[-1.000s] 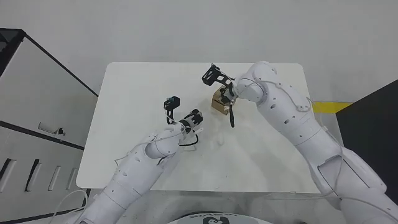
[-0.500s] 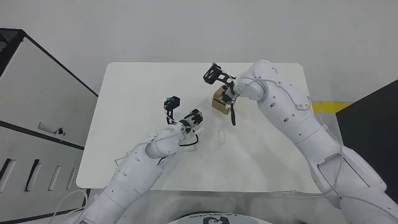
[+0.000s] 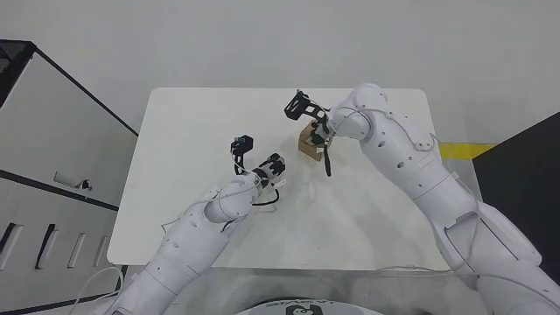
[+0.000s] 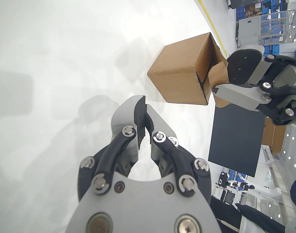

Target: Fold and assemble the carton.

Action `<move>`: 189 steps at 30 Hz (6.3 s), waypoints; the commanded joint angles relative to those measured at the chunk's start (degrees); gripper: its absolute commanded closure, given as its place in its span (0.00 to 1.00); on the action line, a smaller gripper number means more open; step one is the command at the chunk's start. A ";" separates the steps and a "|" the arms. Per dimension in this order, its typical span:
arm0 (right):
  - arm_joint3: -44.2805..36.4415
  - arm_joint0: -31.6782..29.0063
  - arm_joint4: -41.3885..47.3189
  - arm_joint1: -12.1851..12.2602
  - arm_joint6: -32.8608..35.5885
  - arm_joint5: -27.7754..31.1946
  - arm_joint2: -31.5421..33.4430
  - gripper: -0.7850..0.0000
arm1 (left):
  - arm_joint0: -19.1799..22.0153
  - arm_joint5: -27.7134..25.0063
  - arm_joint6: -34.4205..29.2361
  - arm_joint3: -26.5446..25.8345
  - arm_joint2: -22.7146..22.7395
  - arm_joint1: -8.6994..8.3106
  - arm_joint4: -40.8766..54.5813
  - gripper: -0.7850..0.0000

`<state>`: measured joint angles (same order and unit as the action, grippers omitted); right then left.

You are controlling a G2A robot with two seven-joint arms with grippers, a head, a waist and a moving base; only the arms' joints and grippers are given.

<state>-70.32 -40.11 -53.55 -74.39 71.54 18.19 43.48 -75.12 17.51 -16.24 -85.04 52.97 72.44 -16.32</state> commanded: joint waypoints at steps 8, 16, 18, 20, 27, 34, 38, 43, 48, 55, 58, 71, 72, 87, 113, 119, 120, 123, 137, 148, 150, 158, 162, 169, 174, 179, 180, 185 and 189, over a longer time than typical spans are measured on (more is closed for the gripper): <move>1.33 0.45 -0.94 -0.43 -1.24 -0.56 -0.72 0.69 | 0.00 0.00 0.00 0.00 0.00 0.00 0.00 1.00; 1.92 0.60 -1.04 -0.69 -1.37 -0.27 -1.09 0.75 | 0.00 0.00 0.00 0.00 0.00 0.00 0.00 1.00; 2.04 0.64 -1.05 -0.74 -1.44 -0.26 -1.14 0.78 | 0.00 0.00 0.00 0.00 0.00 0.00 0.00 1.00; 2.19 0.73 -1.09 -0.82 -1.47 -0.14 -1.23 0.79 | 0.00 0.00 0.00 0.00 0.00 0.00 0.00 1.00; 2.58 0.89 -0.82 -1.07 -1.25 0.07 -1.54 0.80 | 0.00 0.00 0.00 0.00 0.00 0.00 0.00 1.00; 2.87 0.92 -1.02 -1.29 -1.34 -0.49 -1.72 0.81 | 0.00 0.00 0.00 0.00 0.00 0.00 0.00 1.00; 2.58 0.84 -1.08 -1.32 -1.75 -1.36 -1.33 0.84 | 0.00 0.00 0.00 0.00 0.00 0.00 0.00 1.00; 1.99 0.56 -1.46 -1.26 -1.98 -1.86 -0.99 0.90 | 0.00 0.00 0.00 0.00 0.00 0.00 0.00 1.00; 1.71 0.29 -1.62 -1.23 -1.34 -1.77 -0.85 0.86 | 0.00 0.00 0.00 0.00 0.00 0.00 0.00 1.00; 2.02 0.12 -1.39 -1.39 -1.02 -1.67 -0.99 0.80 | 0.00 0.00 0.00 0.00 0.00 0.00 0.00 1.00; 2.21 0.12 -1.01 -1.46 -0.96 -1.60 -0.93 0.78 | 0.00 0.00 0.00 0.00 0.00 0.00 0.00 1.00; 2.85 -0.20 2.74 -1.18 -1.33 -3.16 2.10 0.69 | 0.00 0.00 0.00 0.00 0.00 0.00 0.00 1.00; 3.02 -0.26 3.25 -1.14 -1.32 -3.40 2.41 0.69 | 0.00 0.00 0.00 0.00 0.00 0.00 0.00 1.00; 4.86 -0.57 10.78 -0.57 -1.51 -5.62 6.98 1.00 | 0.00 0.00 0.00 0.00 0.00 0.00 0.00 1.00; 7.07 -0.54 11.94 -1.13 -0.88 -6.26 4.22 1.00 | 0.00 0.00 0.00 0.00 0.00 0.00 0.00 1.00; 6.45 -0.29 12.58 -0.92 -1.29 -6.86 5.15 1.00 | 0.00 0.00 0.00 0.00 0.00 0.00 0.00 1.00; 6.21 -0.38 12.72 -0.84 -1.51 -7.01 5.46 1.00 | 0.00 0.00 0.00 0.00 0.00 0.00 0.00 1.00; 5.63 -0.84 13.37 -0.61 -2.05 -7.30 6.25 1.00 | 0.00 0.00 0.00 0.00 0.00 0.00 0.00 1.00; 7.28 -1.34 15.52 -1.08 -5.20 -6.98 5.25 1.00 | 0.00 0.00 0.00 0.00 0.00 0.00 0.00 1.00; 9.41 -1.05 14.24 -1.71 -6.17 -7.30 3.07 1.00 | 0.00 0.00 0.00 0.00 0.00 0.00 0.00 1.00; 9.66 -0.88 14.17 -1.81 -6.18 -7.28 2.83 1.00 | 0.00 0.00 0.00 0.00 0.00 0.00 0.00 1.00; 8.89 -0.28 14.89 -1.56 -6.13 -7.31 4.08 1.00 | 0.00 0.00 0.00 0.00 0.00 0.00 0.00 1.00; 7.83 -0.56 15.22 -1.25 -5.89 -7.27 4.92 1.00 | 0.00 0.00 0.00 0.00 0.00 0.00 0.00 1.00; 8.08 -1.36 15.90 -1.11 -6.13 -6.97 5.11 1.00 | 0.00 0.00 0.00 0.00 0.00 0.00 0.00 1.00; 9.32 -1.21 16.05 -1.43 -5.78 -6.78 4.07 1.00 | 0.00 0.00 0.00 0.00 0.00 0.00 0.00 1.00; 10.38 -0.74 16.21 -1.70 -5.82 -6.74 3.43 1.00 | 0.00 0.00 0.00 0.00 0.00 0.00 0.00 1.00; 10.51 -0.66 16.25 -1.74 -5.86 -6.72 3.36 1.00 | 0.00 0.00 0.00 0.00 0.00 0.00 0.00 1.00; 10.52 -0.23 16.55 -1.75 -6.11 -6.72 3.61 1.00 | 0.00 0.00 0.00 0.00 0.00 0.00 0.00 1.00; 9.92 -0.32 16.62 -1.61 -6.07 -6.70 3.96 1.00 | 0.00 0.00 0.00 0.00 0.00 0.00 0.00 1.00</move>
<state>-60.30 -40.37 -36.93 -76.03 65.44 11.46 47.39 -75.12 17.51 -16.24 -85.04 52.97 72.44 -16.32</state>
